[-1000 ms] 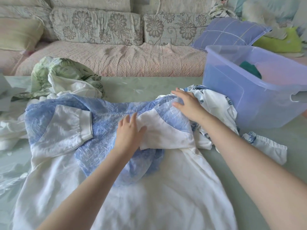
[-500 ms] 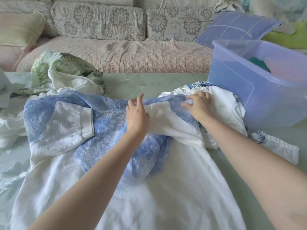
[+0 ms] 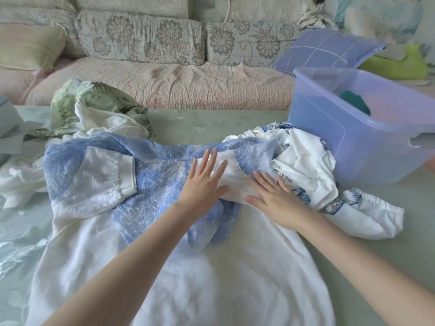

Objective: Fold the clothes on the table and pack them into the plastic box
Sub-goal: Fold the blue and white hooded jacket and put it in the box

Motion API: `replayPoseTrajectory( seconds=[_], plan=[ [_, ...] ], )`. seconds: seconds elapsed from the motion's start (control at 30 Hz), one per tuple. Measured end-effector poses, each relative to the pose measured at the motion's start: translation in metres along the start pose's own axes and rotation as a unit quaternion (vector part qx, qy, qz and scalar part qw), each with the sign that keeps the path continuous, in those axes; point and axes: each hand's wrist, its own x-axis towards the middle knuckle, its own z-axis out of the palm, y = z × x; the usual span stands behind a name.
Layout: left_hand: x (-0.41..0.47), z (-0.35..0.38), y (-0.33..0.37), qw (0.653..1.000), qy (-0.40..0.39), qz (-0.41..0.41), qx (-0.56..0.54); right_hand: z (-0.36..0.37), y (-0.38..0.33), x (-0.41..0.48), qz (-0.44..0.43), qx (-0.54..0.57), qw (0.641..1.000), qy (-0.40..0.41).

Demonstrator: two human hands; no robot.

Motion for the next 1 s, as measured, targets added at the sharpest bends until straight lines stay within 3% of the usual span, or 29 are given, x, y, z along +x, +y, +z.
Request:
replayPoseTrajectory(
  seconds=[0.07,0.13,0.2,0.3,0.37,0.43,0.53,0.63,0.73,0.83,1.0],
  plan=[
    [-0.004,-0.006,-0.004,1.0,-0.026,-0.005,-0.012,0.002,-0.009,-0.004,-0.022,-0.021,0.999,0.033],
    [-0.012,-0.006,-0.009,0.992,-0.127,0.008,-0.014,0.011,-0.016,-0.008,-0.027,-0.028,0.999,0.007],
    [-0.021,-0.004,-0.015,0.986,-0.164,0.013,-0.019,0.015,-0.017,-0.007,-0.016,0.011,1.0,-0.014],
    [-0.031,-0.009,-0.019,0.994,-0.105,0.003,-0.042,-0.002,-0.02,-0.009,0.018,0.156,0.987,-0.022],
    [-0.044,-0.02,-0.014,0.995,-0.055,-0.01,-0.086,-0.012,-0.018,-0.016,0.058,0.222,0.969,0.097],
    [-0.067,-0.032,-0.009,0.993,-0.017,-0.008,-0.117,-0.018,-0.014,-0.03,0.135,0.272,0.928,0.216],
    [-0.114,-0.036,-0.009,0.989,-0.003,0.01,-0.147,-0.016,-0.017,-0.05,0.217,0.302,0.903,0.216],
    [-0.157,-0.038,-0.028,0.974,0.032,-0.075,-0.21,-0.012,-0.04,-0.064,0.145,0.235,0.93,0.245],
    [-0.179,-0.052,-0.054,0.934,0.145,-0.195,-0.262,-0.02,-0.087,-0.07,0.041,0.238,0.935,0.26],
    [-0.19,-0.061,-0.081,0.905,0.22,-0.276,-0.236,-0.026,-0.144,-0.064,-0.059,0.264,0.94,0.209],
    [-0.194,-0.06,-0.125,0.854,0.208,-0.403,-0.257,-0.018,-0.232,-0.031,-0.141,0.247,0.953,0.106]
  ],
)
